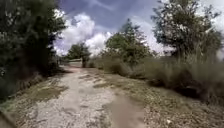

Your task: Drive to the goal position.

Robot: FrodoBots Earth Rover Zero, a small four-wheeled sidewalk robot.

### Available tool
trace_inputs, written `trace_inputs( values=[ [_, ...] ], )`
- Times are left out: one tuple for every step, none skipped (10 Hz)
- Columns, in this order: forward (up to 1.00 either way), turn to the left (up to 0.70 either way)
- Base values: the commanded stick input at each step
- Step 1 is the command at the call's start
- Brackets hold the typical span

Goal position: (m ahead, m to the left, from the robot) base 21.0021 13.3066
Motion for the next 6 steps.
trace_inputs(
  values=[
    [0.85, 0.33],
    [0.85, 0.34],
    [0.85, 0.34],
    [0.85, 0.34],
    [0.85, 0.34],
    [0.85, 0.31]
  ],
)
